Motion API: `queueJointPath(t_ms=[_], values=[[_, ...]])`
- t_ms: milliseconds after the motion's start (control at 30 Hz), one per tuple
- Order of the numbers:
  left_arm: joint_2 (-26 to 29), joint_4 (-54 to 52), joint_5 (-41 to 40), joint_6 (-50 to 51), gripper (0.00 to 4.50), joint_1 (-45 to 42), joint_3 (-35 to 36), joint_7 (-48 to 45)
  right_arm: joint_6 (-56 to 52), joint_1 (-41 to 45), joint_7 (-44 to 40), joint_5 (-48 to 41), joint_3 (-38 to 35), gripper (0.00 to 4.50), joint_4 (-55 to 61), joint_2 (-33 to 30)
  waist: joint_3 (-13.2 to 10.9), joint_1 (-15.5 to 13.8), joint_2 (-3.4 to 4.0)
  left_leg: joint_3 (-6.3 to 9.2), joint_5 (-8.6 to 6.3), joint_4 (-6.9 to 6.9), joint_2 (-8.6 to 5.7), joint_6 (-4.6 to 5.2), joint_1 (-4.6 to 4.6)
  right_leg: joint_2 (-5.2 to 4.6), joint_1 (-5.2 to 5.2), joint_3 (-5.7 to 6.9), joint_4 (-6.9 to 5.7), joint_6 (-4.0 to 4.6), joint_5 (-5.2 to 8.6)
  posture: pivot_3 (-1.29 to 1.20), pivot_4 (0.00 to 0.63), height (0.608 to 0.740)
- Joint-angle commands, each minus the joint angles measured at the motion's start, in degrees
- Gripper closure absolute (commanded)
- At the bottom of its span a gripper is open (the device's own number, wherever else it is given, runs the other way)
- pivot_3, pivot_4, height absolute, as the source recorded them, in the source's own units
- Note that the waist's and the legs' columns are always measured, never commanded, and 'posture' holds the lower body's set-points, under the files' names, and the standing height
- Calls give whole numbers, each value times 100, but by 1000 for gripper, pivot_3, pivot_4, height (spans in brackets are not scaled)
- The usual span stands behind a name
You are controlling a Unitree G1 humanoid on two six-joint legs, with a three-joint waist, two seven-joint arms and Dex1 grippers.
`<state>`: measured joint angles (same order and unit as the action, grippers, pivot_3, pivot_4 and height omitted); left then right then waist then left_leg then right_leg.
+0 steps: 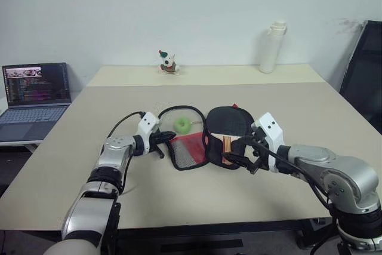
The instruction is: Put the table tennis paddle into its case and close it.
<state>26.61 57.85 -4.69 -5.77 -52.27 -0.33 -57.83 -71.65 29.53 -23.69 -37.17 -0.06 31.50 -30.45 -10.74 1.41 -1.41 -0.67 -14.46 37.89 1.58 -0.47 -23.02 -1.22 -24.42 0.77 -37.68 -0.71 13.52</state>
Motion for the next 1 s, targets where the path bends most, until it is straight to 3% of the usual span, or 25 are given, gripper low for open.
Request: queueJointPath(t_ms=[33,267,733,1000], values=[[-156,-90,19,-312,4478,-754,-57,-222,157,-68,-21,27,-242,0,178,-165,-3,-17,-5,-1,0,2,-2,0,-2,0,0,3,1,0,0,0,150,740],[-495,134,133,-565,4478,-1349,-193,-524,180,-185,75,21,-351,0,220,-236,-3,9,-6,-11,-2,0,-3,2,-1,2,2,-1,8,-1,0,0,150,740],[825,-26,693,-42,4478,-659,-458,-743,54,-452,98,-163,-533,0,379,-232,-4,-7,-8,-2,-4,1,7,6,4,8,-1,-3,-2,0,0,0,150,740],[1089,-62,856,362,4478,-302,-528,-675,95,-401,81,-161,-445,0,318,-220,-4,2,-8,0,-4,2,6,6,4,5,-1,-3,-1,0,0,0,150,740]])
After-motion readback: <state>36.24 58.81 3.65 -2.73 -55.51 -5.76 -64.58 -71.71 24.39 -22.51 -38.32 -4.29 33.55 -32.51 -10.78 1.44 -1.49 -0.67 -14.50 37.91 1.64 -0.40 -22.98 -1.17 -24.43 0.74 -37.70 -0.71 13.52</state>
